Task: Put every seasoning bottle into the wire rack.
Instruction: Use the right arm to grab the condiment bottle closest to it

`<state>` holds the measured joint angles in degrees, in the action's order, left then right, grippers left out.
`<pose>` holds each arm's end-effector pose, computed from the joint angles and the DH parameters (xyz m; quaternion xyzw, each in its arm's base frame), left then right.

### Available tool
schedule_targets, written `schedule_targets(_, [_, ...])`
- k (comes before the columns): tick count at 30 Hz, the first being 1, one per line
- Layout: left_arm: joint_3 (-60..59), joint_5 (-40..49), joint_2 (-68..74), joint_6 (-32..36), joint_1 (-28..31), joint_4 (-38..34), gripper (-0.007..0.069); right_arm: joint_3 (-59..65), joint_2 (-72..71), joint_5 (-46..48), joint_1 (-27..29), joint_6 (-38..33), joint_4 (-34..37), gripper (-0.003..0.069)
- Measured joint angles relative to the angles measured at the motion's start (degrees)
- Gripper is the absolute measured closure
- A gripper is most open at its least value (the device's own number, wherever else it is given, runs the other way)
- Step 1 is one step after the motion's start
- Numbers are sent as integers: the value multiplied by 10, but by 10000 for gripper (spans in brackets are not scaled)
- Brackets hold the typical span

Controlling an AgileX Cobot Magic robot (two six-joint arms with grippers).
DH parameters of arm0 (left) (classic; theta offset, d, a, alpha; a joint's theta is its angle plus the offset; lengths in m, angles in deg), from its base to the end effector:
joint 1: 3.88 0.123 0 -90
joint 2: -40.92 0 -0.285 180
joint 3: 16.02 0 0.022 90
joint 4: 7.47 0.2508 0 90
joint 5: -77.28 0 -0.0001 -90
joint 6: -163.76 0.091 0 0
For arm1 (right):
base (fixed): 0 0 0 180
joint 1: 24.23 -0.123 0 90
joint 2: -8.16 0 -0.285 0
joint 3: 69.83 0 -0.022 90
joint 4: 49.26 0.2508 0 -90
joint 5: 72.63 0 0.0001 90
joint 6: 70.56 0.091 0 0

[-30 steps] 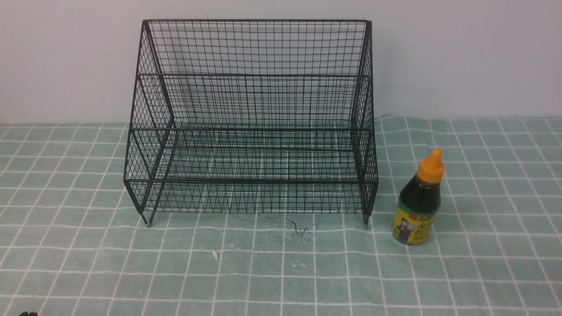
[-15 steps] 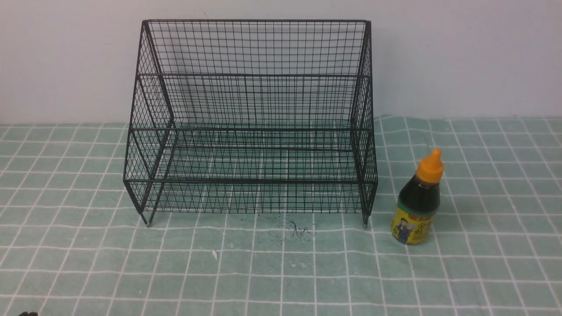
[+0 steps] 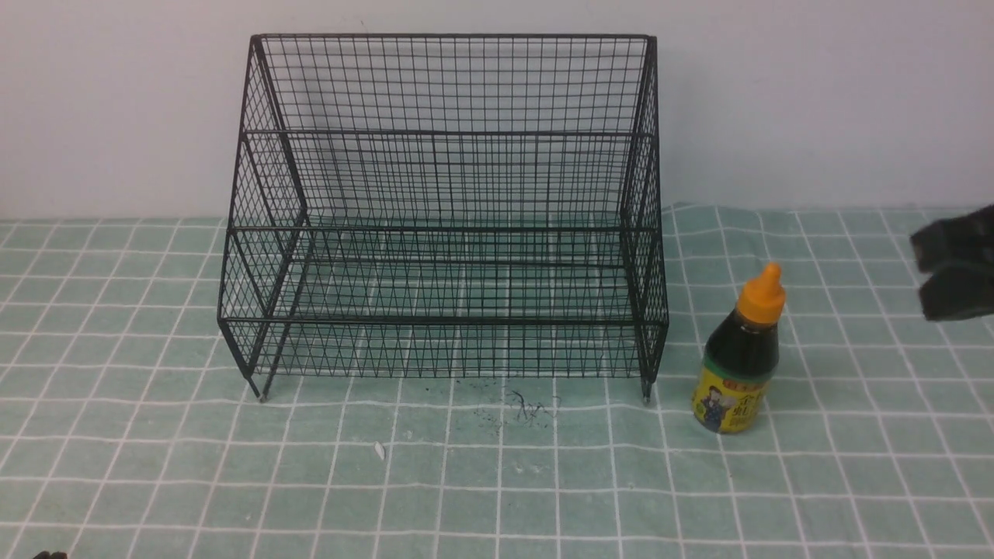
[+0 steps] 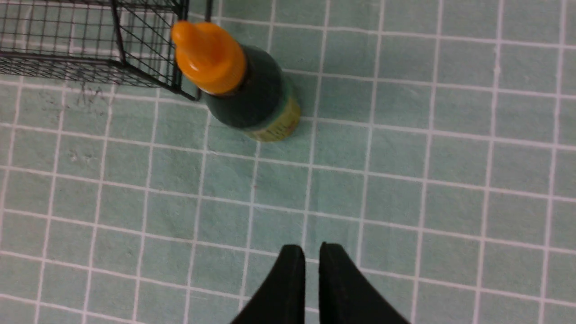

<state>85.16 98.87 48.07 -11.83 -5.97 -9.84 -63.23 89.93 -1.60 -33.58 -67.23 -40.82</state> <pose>0.0525 -0.0033 0.1705 0.0347 0.8059 -0.0055 0.5910 0.2359 0.0517 0.3499 -0.0404 0.9804 0.0920 0.1692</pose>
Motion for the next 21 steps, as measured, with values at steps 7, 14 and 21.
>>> schedule_targets(7, [0,0,0,0,0,0,631,-52,91,-7,-100,58,-78,330])
schedule_targets(14, [0,0,0,0,0,0,631,-67,163,-65,-113,65,-111,60])
schedule_targets(21, [0,0,0,0,0,0,631,-67,214,-113,-113,65,-113,25])
